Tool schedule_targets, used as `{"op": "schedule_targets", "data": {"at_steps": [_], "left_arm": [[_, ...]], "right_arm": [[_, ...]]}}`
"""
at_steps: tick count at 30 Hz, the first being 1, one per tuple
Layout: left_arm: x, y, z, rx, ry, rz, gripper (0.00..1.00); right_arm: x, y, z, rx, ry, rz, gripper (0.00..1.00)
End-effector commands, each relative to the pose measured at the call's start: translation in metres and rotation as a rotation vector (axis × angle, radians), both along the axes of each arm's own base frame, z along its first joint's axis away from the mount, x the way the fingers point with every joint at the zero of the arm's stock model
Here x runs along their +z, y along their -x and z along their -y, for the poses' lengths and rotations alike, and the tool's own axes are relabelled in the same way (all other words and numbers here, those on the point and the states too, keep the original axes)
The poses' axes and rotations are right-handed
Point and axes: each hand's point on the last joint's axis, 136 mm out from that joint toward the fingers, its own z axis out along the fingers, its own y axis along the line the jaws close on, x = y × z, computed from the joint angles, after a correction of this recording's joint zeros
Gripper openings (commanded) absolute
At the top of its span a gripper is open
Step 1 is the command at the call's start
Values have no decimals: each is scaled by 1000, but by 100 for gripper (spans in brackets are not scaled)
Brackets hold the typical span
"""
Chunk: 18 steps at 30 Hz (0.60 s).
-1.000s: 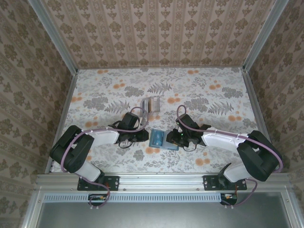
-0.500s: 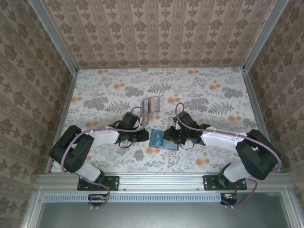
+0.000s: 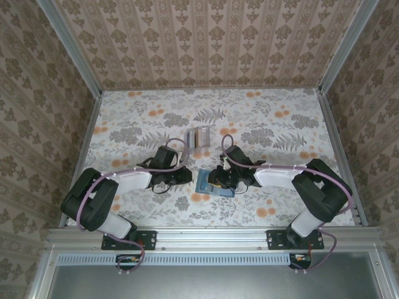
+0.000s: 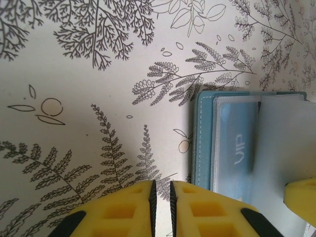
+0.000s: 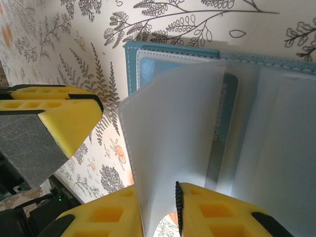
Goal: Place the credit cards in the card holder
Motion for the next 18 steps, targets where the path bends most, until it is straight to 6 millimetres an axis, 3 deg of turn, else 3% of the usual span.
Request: {"op": "schedule_targets", "data": {"at_steps": [1, 6, 9, 13, 18], "left_arm": [[0, 3, 1, -2, 16, -20, 18], [-3, 3, 2, 7, 19, -27, 18], [-3, 2, 2, 3, 14, -30, 18], [6, -5, -1, 35, 16, 3, 20], [29, -16, -17, 104, 21, 69, 26]], "right_arm": [[9, -6, -10, 15, -26, 22, 32], [8, -7, -11, 20, -31, 21, 39], [10, -8, -14, 24, -45, 25, 52], [26, -11, -16, 38, -69, 78, 67], [51, -25, -6, 32, -8, 202, 73]]}}
